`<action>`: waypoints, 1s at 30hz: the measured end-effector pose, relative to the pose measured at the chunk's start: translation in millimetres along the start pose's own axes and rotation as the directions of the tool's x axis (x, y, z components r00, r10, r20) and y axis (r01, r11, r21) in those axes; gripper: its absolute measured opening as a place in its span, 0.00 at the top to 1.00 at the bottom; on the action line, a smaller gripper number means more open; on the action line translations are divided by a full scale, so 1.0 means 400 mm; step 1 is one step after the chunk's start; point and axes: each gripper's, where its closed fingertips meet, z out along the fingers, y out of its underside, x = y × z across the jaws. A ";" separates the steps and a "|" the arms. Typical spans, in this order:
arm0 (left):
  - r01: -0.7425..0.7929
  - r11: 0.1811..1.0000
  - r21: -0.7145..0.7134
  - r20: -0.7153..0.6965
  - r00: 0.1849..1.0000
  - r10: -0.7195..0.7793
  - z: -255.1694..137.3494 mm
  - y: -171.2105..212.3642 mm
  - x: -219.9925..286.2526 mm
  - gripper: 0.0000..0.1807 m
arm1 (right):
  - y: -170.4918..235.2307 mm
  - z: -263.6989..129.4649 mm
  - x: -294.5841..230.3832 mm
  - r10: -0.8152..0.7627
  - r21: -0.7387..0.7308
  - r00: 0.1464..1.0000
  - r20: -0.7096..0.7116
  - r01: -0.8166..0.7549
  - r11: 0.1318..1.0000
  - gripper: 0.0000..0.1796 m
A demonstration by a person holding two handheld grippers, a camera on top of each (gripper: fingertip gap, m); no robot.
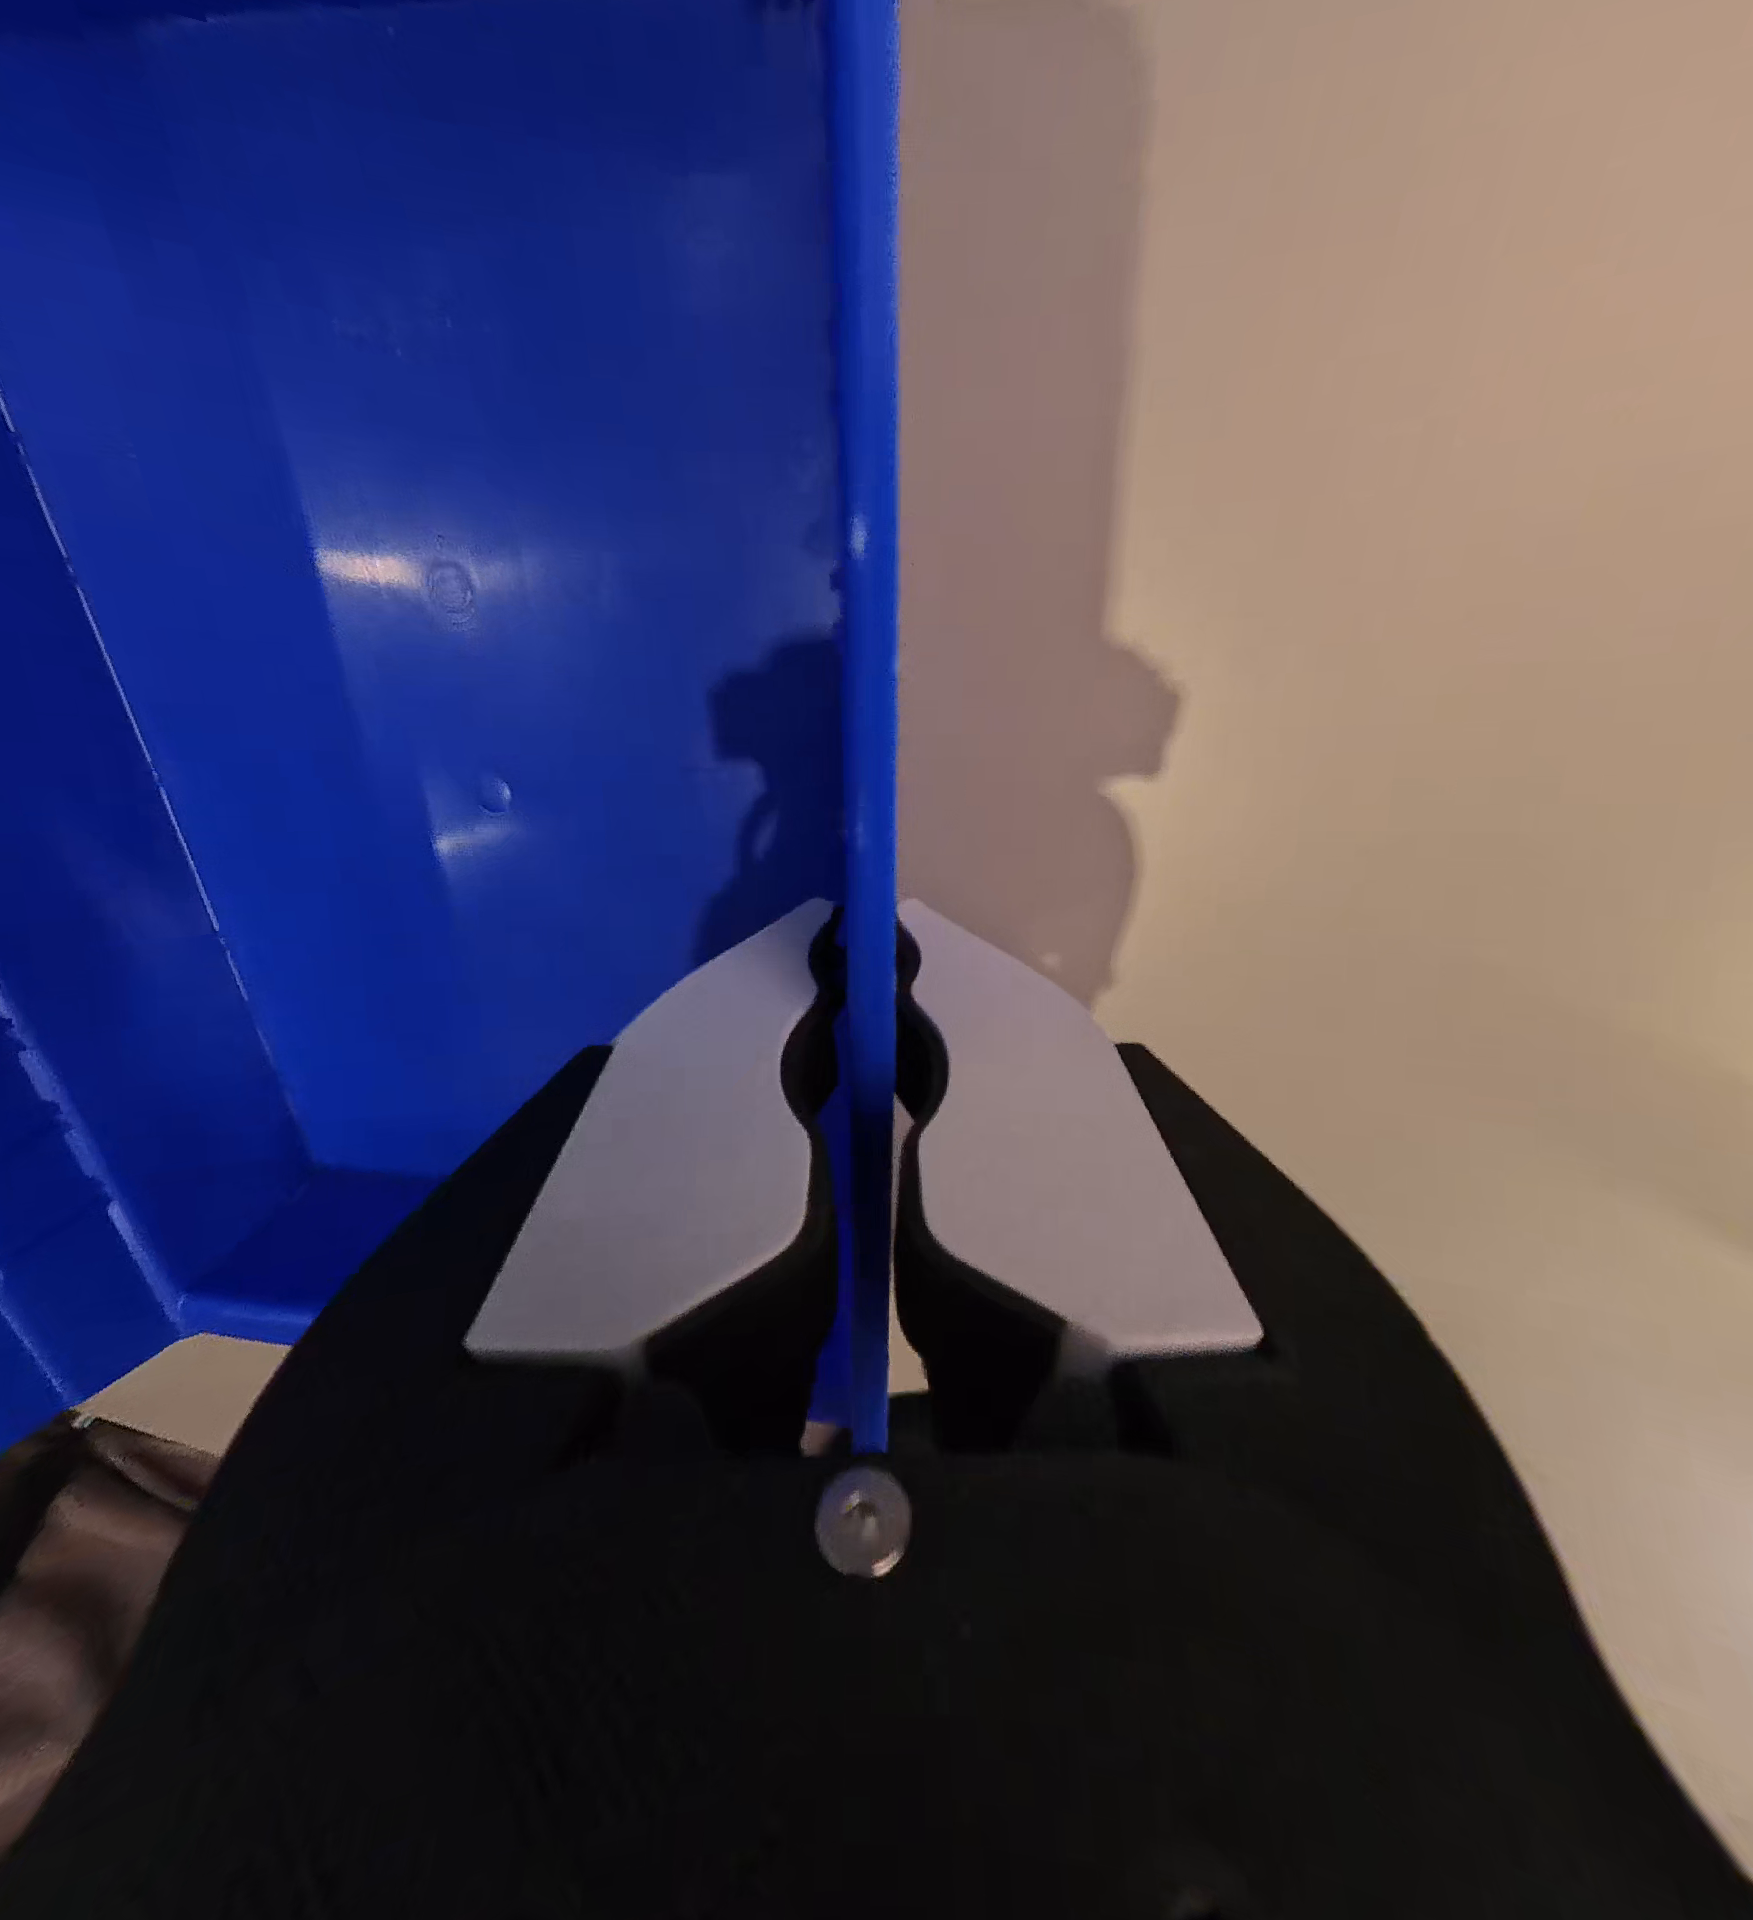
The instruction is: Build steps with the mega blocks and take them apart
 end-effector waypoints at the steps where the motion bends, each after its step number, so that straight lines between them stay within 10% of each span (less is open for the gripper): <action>1: -0.016 1.000 0.004 0.007 1.000 0.016 0.001 -0.006 0.003 0.95 | 0.009 -0.006 0.031 0.026 0.004 1.000 0.000 -0.026 1.000 0.96; 11: -0.088 0.996 0.031 -0.018 0.996 0.088 0.010 -0.041 0.021 0.95 | 0.103 -0.056 0.299 0.224 0.074 0.975 -0.012 -0.222 0.972 0.96; 30: -0.131 0.989 0.069 0.017 0.991 0.130 0.021 -0.074 0.030 0.94 | 0.180 -0.093 0.493 0.110 0.103 0.994 0.024 -0.112 0.988 0.96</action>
